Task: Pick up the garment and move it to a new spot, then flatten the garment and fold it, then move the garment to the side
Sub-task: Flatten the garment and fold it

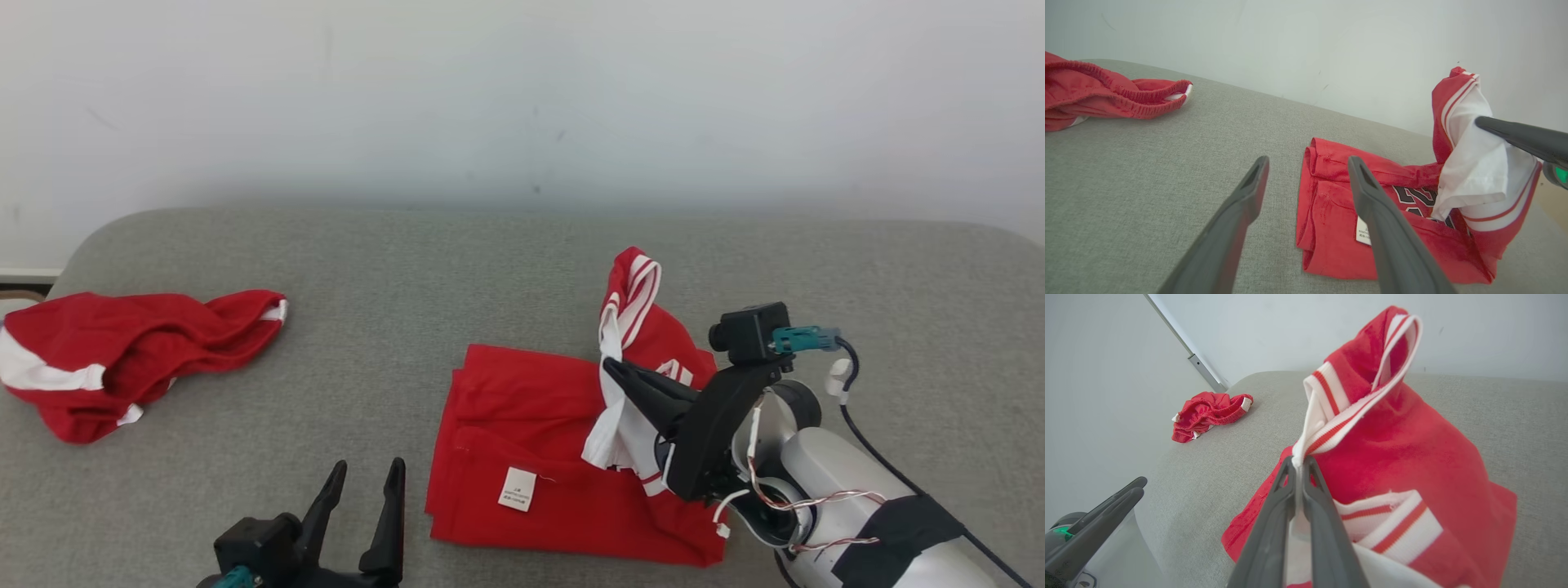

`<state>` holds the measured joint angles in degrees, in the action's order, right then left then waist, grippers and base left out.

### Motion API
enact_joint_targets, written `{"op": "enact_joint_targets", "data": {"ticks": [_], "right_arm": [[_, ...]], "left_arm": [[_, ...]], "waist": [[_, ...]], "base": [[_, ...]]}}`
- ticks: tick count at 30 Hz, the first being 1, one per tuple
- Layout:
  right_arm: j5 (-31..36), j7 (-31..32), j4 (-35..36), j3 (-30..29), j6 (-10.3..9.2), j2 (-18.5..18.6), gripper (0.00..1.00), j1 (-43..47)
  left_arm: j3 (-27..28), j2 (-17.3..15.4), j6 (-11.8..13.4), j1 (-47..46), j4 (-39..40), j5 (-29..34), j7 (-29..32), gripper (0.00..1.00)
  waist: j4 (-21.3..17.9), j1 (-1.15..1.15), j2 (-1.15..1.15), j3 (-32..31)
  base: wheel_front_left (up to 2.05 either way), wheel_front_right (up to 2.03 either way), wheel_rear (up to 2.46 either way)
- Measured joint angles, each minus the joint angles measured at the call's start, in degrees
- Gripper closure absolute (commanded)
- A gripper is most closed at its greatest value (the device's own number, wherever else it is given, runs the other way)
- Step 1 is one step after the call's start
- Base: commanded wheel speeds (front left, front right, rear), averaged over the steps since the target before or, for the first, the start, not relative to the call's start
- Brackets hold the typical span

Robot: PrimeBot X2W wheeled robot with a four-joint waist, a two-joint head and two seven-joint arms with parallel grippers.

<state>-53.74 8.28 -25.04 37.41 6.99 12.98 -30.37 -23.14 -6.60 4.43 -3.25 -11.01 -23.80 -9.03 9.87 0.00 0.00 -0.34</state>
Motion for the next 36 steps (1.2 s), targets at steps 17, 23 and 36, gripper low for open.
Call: {"op": "enact_joint_targets", "data": {"ticks": [17, 23, 36], "right_arm": [[0.68, 2.38, -7.76, 2.15, -2.54, -4.83, 1.0, -2.41], [0.68, 2.38, -11.81, 2.48, -3.5, -6.51, 1.0, -3.46], [-0.51, 1.21, -18.78, 1.64, -3.57, -8.25, 0.0, -5.2]], "left_arm": [[-3.47, 1.91, -1.48, -3.2, -3.32, 0.0, -0.09, 0.0], [-4.03, 2.27, -1.52, -4.06, -4.37, 0.0, -0.27, 0.0], [-5.11, 3.0, -2.0, -5.73, -6.43, -0.38, -1.13, 0.0]], "waist": [[8.25, 0.0, 0.0, 1.44], [10.35, 0.0, 0.0, 2.04], [11.96, 0.0, 0.0, 2.85]], "base": [[0.0, 0.0, 0.0], [0.0, 0.0, 0.0], [0.0, 0.0, 0.0]]}}
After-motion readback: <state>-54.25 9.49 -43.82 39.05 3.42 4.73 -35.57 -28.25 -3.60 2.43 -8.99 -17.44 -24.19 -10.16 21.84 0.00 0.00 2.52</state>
